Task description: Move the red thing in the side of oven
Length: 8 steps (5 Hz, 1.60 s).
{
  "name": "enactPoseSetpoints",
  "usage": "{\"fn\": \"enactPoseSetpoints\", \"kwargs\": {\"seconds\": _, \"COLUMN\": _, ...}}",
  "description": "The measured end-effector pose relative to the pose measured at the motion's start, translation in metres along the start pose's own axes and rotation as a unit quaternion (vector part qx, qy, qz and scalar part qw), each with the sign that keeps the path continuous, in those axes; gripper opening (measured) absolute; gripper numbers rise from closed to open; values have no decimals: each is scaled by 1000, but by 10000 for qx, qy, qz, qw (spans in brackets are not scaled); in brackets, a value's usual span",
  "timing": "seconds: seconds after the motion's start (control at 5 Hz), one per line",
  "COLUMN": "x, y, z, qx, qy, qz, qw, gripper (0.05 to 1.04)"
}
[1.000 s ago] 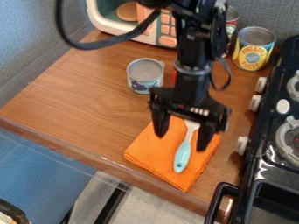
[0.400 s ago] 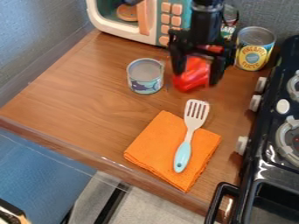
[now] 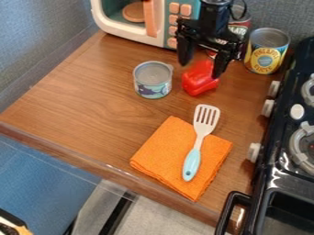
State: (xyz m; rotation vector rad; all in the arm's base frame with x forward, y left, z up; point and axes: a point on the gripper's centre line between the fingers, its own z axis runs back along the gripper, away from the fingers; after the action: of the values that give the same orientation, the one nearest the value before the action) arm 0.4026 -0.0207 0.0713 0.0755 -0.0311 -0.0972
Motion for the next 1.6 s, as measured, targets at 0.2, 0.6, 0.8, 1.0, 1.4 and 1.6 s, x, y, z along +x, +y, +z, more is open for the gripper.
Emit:
{"fn": "enactPoseSetpoints", "kwargs": {"seconds": 0.2, "x": 7, "y": 1, "z": -19, "qx": 62, "qy": 106, "qz": 17, "qw": 9999, "gripper": 1001}}
{"fn": "enactPoseSetpoints", "kwargs": {"seconds": 0.6, "x": 17, "y": 7, "z": -37, "qx": 46, "qy": 129, "qz": 114, "qw": 9998, "gripper": 946}}
{"fn": "enactPoseSetpoints", "kwargs": {"seconds": 0.8, "x": 16, "y": 6, "z": -36, "qx": 77, "qy": 173, "qz": 128, "qw": 9997, "gripper": 821}}
{"fn": "enactPoseSetpoints", "kwargs": {"seconds": 1.0, "x": 9, "y": 4, "z": -29, "qx": -2, "qy": 174, "qz": 129, "qw": 9998, "gripper": 820}}
{"fn": "enactPoseSetpoints", "kwargs": {"seconds": 1.4, "x": -2, "y": 59, "z": 21, "qx": -329, "qy": -353, "qz": 807, "qw": 9956, "gripper": 820}}
{"fn": "enactPoseSetpoints", "kwargs": {"seconds": 1.6, "x": -20, "y": 101, "z": 29, "qx": -234, "qy": -264, "qz": 1157, "qw": 9927, "gripper": 820}}
